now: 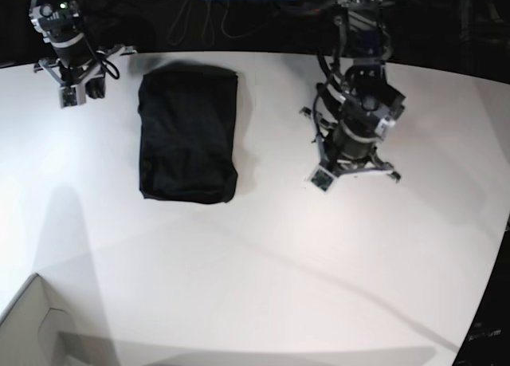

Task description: Layout the t-shirt on the table in an organized manner, then fold the t-shirt properly

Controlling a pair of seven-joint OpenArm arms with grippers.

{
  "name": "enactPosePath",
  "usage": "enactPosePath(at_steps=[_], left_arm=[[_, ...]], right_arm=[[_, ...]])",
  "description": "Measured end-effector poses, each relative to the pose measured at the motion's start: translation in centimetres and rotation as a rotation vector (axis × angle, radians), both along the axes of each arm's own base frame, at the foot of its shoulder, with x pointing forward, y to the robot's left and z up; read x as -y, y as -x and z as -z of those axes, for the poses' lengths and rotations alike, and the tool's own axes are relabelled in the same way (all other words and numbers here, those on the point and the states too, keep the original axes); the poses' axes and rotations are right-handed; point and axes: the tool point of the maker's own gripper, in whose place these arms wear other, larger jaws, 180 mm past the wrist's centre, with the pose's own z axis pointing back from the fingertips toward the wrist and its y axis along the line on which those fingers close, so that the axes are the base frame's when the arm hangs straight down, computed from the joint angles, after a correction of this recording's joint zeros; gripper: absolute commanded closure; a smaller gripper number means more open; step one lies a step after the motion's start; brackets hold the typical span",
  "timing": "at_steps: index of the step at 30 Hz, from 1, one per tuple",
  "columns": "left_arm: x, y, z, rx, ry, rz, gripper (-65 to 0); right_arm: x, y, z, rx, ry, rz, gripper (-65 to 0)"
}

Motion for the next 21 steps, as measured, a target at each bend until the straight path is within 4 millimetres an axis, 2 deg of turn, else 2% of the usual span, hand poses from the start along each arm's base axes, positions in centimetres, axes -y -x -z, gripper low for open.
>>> enactPosePath(at_steps=[3, 5, 10, 13, 17, 21], left_arm=[[-2.2, 2.4, 0.3, -0.025, -0.022, -0.064, -0.1], [-3.1, 4.1, 0.8, -0.059, -0.031, -0.095, -0.1], [-4.7, 8.4, 2.7, -0.152, -0.041, -0.155, -0.1], [-4.5, 10.5, 3.8, -0.204, -0.038, -0.151, -0.1], [-4.3, 13.0, 4.9, -0.266, -0.039, -0.143, -0.1], [-4.4, 14.0, 5.3, -0.29, -0.043, -0.146, -0.1]], right_arm=[[-0.8, -0.1, 0.1, 0.001, -0.007, -0.028, -4.0], [-1.5, 0.1, 0.4, -0.01, -0.021, -0.042, -4.0], [-1.5, 0.1, 0.4, -0.011, -0.02, -0.044, -4.0], [-1.8, -0.2, 0.1, 0.01, -0.047, -0.04, -4.0], [-3.0, -1.6, -1.3, 0.104, -0.15, -0.034, -4.0], [-3.4, -2.7, -2.1, 0.148, -0.187, -0.035, -4.3]])
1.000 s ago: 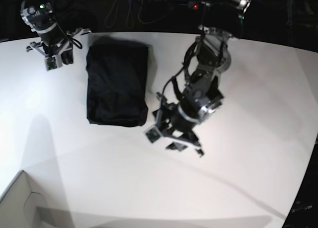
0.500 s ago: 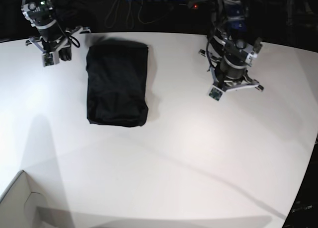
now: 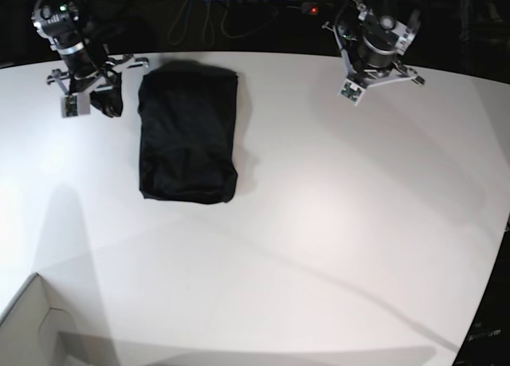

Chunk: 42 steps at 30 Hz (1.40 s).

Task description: Layout the t-shirt on the table in an organized manner, then fold the t-shirt properly

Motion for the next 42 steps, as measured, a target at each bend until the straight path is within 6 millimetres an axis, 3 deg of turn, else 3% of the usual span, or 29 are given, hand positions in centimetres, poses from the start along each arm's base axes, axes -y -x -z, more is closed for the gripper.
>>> enactPosePath(at_steps=[2, 7, 11, 16, 21, 23, 26, 30, 32, 34, 39, 42], left_arm=[[0.2, 0.4, 0.2, -0.009, 0.004, 0.004, -0.1], [0.1, 0.7, 0.3, -0.018, 0.003, 0.003, -0.1], [0.2, 0.7, 0.3, -0.016, 0.004, 0.005, -0.1], [0.3, 0.1, 0.2, -0.005, 0.006, 0.006, -0.1], [0.5, -0.1, 1.1, -0.021, 0.017, 0.009, -0.1], [0.7, 0.0, 1.8, -0.039, 0.027, 0.009, -0.1], [1.2, -0.5, 1.9, -0.033, 0.063, -0.002, -0.1], [3.7, -1.3, 1.4, -0.002, 0.224, -0.025, -0.1], [4.2, -1.0, 1.4, -0.02, 0.252, -0.039, -0.1], [4.6, -0.5, 1.7, -0.054, 0.252, -0.033, -0.1], [8.0, 0.2, 1.9, -0.074, 0.331, 0.026, -0.1], [8.7, 0.6, 2.4, -0.087, 0.334, 0.048, -0.1]], right_arm=[[-1.0, -0.6, -0.2, 0.014, -0.011, -0.033, -4.3], [-5.8, -1.2, 0.0, 0.018, -0.077, -0.15, -4.3], [-7.4, -1.3, 0.6, 0.012, -0.119, -0.181, -4.4], [-7.4, -0.1, 4.3, -0.088, -0.166, -0.158, -4.4], [-6.1, -0.4, 5.1, -0.086, -0.186, -0.112, -4.4], [-5.8, -0.2, 4.7, -0.09, -0.156, -0.117, -4.4], [-5.1, 0.0, 2.3, -0.049, -0.099, -0.124, -4.4], [-4.9, -0.3, -0.8, 0.034, -0.06, -0.13, -4.4], [-4.7, 0.1, -0.3, 0.007, -0.059, -0.124, -4.4], [-3.3, 0.5, 0.0, -0.006, -0.036, -0.091, -4.4], [-2.4, 0.9, 0.1, -0.016, -0.023, -0.067, -4.4], [-1.2, 1.0, 0.0, -0.017, -0.001, -0.043, -4.4]])
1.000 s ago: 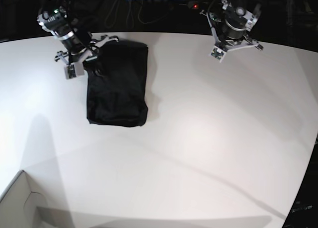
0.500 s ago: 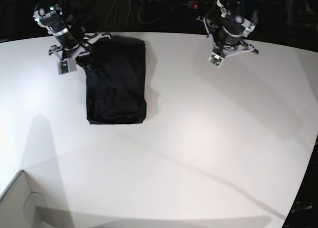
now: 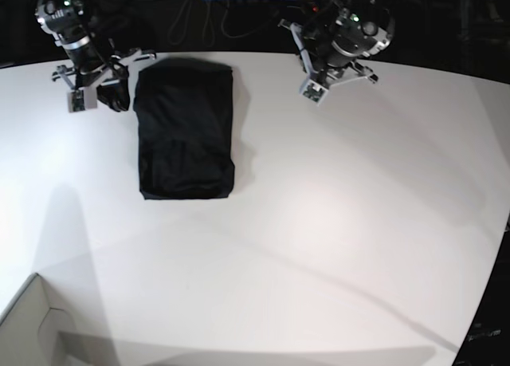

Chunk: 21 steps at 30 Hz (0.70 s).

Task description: Layout the t-shirt on the table in an organized manner, then fold the t-shirt properly

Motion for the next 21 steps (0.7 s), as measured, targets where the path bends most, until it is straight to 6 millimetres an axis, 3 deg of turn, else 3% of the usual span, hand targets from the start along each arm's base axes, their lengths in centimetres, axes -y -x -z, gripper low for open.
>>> enactPosePath(at_steps=[6, 9, 11, 14, 21], left_arm=[[1.3, -0.1, 0.4, 0.012, 0.042, 0.02, -0.1], [2.9, 0.2, 0.8, 0.016, 0.071, 0.055, -0.1], [5.9, 0.1, 1.0, 0.029, 0.211, 0.068, -0.1], [9.5, 1.8, 1.4, -0.032, 0.354, 0.091, -0.1], [9.7, 2.9, 1.4, 0.017, 0.406, 0.066, -0.1]], right_arm=[[1.6, 0.4, -0.1, -0.004, 0.023, 0.041, -4.4], [2.1, 0.6, -0.1, -0.007, 0.033, 0.055, -4.4], [2.0, 0.6, -0.1, -0.007, 0.031, 0.053, -4.4], [2.0, 0.6, -0.1, -0.006, 0.029, 0.054, -4.4], [3.0, 0.8, -0.3, -0.004, 0.046, 0.08, -4.4]])
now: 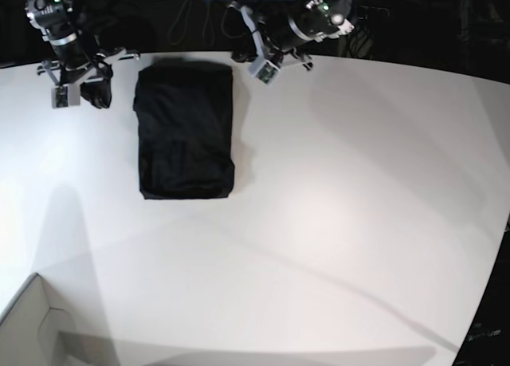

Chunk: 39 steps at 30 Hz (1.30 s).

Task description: Layout the t-shirt on the table in an organized manner, then fold the t-shirt properly

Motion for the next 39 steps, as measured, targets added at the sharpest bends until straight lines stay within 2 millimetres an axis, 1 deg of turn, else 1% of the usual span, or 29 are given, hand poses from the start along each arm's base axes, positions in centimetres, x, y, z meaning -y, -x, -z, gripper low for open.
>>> enactPosePath(at_steps=[1, 2, 3, 4, 5, 6, 7, 10, 12, 14, 17, 20, 22, 25, 30, 37, 39], left_arm=[[-0.1, 0.9, 0.4, -0.024, -0.01, 0.017, -0.1], [-1.7, 2.4, 2.6, -0.107, -0.124, 0.013, -0.1], [-3.5, 2.8, 3.8, -0.132, -0.188, -0.027, -0.1], [-4.8, 2.7, 3.8, -0.116, -0.205, -0.031, -0.1], [-5.7, 2.8, 3.7, -0.103, -0.239, 0.001, -0.1], [-5.8, 2.8, 3.8, -0.111, -0.246, 0.01, -0.1], [-5.5, 2.9, 3.8, -0.115, -0.23, 0.007, -0.1], [-5.8, 2.9, 3.8, -0.12, -0.215, -0.016, -0.1], [-6.0, 2.7, 3.6, -0.116, -0.221, -0.02, -0.1], [-6.5, 2.3, 2.8, -0.089, -0.225, -0.005, -0.1], [-7.4, 2.0, 2.1, -0.068, -0.273, 0.024, -0.1], [-7.6, 2.0, 1.2, -0.053, -0.28, 0.021, -0.1], [-8.0, 2.3, 1.0, -0.075, -0.31, 0.033, -0.1], [-7.9, 2.3, 0.4, -0.076, -0.324, 0.049, -0.1], [-7.9, 1.6, -1.1, -0.036, -0.317, 0.031, -0.1], [-8.3, 3.9, -0.6, -0.085, -0.331, 0.046, -0.1], [-8.9, 4.8, -0.4, -0.095, -0.338, 0.072, -0.1]], right_arm=[[0.3, 0.1, 0.0, -0.001, 0.004, 0.007, -4.4], [0.3, 0.1, 0.0, -0.002, 0.005, 0.009, -4.4], [0.3, 0.2, 0.1, -0.005, 0.005, 0.008, -4.4], [0.3, 0.1, 0.0, -0.004, 0.006, 0.008, -4.4], [0.5, 0.0, -0.1, -0.001, 0.011, 0.005, -4.4], [0.8, 0.0, -0.1, -0.003, 0.024, 0.002, -4.4], [0.9, 0.0, -0.2, -0.001, 0.028, -0.001, -4.4], [0.8, -0.4, -0.4, 0.012, 0.02, 0.006, -4.4], [1.2, -0.4, -0.6, 0.018, 0.028, 0.015, -4.4], [1.3, -0.5, -0.7, 0.022, 0.03, 0.015, -4.4], [1.3, -0.5, -0.6, 0.018, 0.031, 0.015, -4.4], [1.2, -0.5, -0.6, 0.018, 0.028, 0.016, -4.4], [1.2, -0.5, -0.6, 0.018, 0.027, 0.014, -4.4], [1.2, -0.5, -0.6, 0.019, 0.028, 0.013, -4.4], [1.2, -0.8, -0.8, 0.027, 0.027, 0.014, -4.4], [1.3, -0.9, -0.8, 0.028, 0.031, 0.016, -4.4], [1.2, -0.9, -0.8, 0.029, 0.029, 0.015, -4.4]])
